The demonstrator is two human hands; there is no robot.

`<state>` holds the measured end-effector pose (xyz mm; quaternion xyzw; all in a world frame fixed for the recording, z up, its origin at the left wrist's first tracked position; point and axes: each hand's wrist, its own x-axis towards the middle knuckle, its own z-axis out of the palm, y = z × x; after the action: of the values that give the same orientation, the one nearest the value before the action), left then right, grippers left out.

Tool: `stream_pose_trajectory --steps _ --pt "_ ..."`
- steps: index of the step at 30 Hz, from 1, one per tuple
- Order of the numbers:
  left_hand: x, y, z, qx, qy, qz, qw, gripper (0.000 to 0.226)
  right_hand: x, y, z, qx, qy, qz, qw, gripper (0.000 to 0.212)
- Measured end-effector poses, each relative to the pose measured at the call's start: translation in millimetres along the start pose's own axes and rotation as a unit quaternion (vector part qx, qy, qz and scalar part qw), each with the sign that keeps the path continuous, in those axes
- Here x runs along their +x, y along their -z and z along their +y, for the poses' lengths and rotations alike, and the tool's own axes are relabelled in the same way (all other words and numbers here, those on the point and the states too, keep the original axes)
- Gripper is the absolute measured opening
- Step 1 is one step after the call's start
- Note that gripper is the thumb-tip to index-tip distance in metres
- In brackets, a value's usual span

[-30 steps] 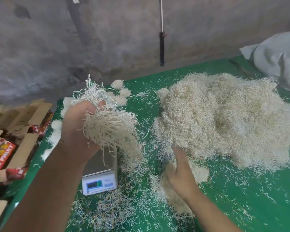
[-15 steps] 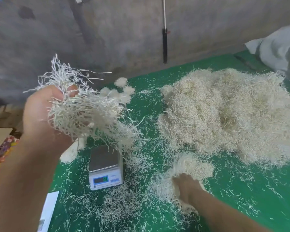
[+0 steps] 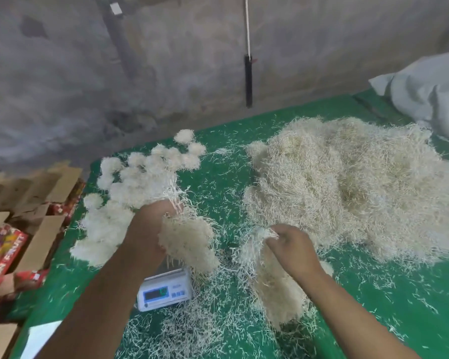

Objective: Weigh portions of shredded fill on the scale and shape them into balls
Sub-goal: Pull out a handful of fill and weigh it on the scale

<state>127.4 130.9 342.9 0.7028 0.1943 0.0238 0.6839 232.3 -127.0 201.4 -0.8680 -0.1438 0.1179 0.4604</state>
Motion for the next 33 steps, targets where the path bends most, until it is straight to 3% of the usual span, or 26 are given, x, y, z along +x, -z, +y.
stream_pose_trajectory --steps 1,3,5,7,8,9,11,13,16,17,18,20,21,22,24,25,26,28,29,30,33 --pt "4.8 0.2 -3.3 0.049 -0.008 -0.040 0.998 0.060 1.1 11.6 -11.5 0.032 0.011 0.025 0.999 0.044" --pt "17.5 0.5 -1.5 0.010 -0.003 -0.025 1.000 0.070 4.6 35.6 -42.4 0.098 0.044 0.095 0.990 0.036" --pt "24.7 -5.6 1.9 -0.024 0.016 0.049 0.998 0.076 7.9 56.7 -73.0 0.154 0.077 0.154 0.973 0.020" --pt "31.1 -8.8 8.7 -0.090 0.040 0.144 0.985 0.071 14.3 68.2 -94.6 0.183 0.083 0.143 0.969 0.028" --pt "33.4 -8.0 12.6 -0.128 0.046 0.177 0.975 0.058 19.0 68.8 -99.3 0.203 0.080 0.118 0.969 0.028" --pt "22.3 -17.9 19.5 -0.081 0.040 0.148 0.985 0.043 20.9 70.2 -106.6 0.230 0.075 0.095 0.966 0.023" --pt "16.9 -26.7 38.5 -0.040 0.067 0.076 0.994 0.058 22.5 72.8 -121.1 0.279 0.068 0.067 0.956 0.013" --pt "15.1 -30.0 50.2 0.006 0.066 0.030 0.997 0.069 20.3 72.6 -143.3 0.272 0.087 0.048 0.957 0.030" --pt "12.3 -42.5 64.0 0.103 0.041 -0.052 0.993 0.130 17.6 72.2 -174.5 0.261 0.115 0.004 0.959 0.017" --pt "12.5 -46.2 66.5 0.143 0.031 -0.064 0.987 0.141 16.0 74.2 -186.5 0.250 0.132 -0.014 0.959 0.012" --pt "13.1 -50.5 68.5 0.167 0.019 -0.064 0.984 0.140 17.5 76.1 -192.7 0.238 0.156 -0.041 0.958 0.015" --pt "17.4 -55.1 73.0 0.168 -0.036 -0.015 0.985 0.085 17.7 82.8 -204.1 0.238 0.180 -0.078 0.951 0.012" --pt "17.4 -56.0 76.1 0.158 -0.052 0.019 0.986 0.083 17.6 87.2 -206.5 0.249 0.176 -0.078 0.949 0.008" --pt "17.0 -55.8 79.4 0.131 -0.050 0.036 0.989 0.099 19.5 90.2 -201.8 0.262 0.168 -0.066 0.948 0.016" --pt "19.0 -52.2 84.8 0.070 -0.044 0.062 0.995 0.127 22.4 92.6 -178.9 0.277 0.124 -0.056 0.951 0.059" --pt "17.7 -50.2 86.2 0.034 -0.042 0.077 0.996 0.126 20.0 90.9 -165.6 0.263 0.095 -0.080 0.957 0.081" --pt "16.3 -48.6 87.3 0.000 -0.032 0.072 0.997 0.115 15.5 84.4 -153.2 0.228 0.071 -0.125 0.963 0.099" --pt "17.0 -46.4 88.7 -0.051 0.005 0.029 0.998 0.054 3.9 58.3 -132.3 0.096 0.037 -0.214 0.971 0.119" --pt "16.7 -46.0 90.8 -0.075 0.011 0.023 0.997 0.028 -0.1 42.1 -122.5 0.044 0.015 -0.239 0.970 0.122" --pt "18.0 -43.8 91.3 -0.104 0.009 0.010 0.994 0.018 -2.2 27.7 -113.7 0.024 -0.003 -0.246 0.969 0.115" --pt "22.6 -33.2 98.2 -0.204 0.000 0.023 0.979 0.026 -6.7 3.9 -92.0 0.030 -0.015 -0.199 0.979 0.071"
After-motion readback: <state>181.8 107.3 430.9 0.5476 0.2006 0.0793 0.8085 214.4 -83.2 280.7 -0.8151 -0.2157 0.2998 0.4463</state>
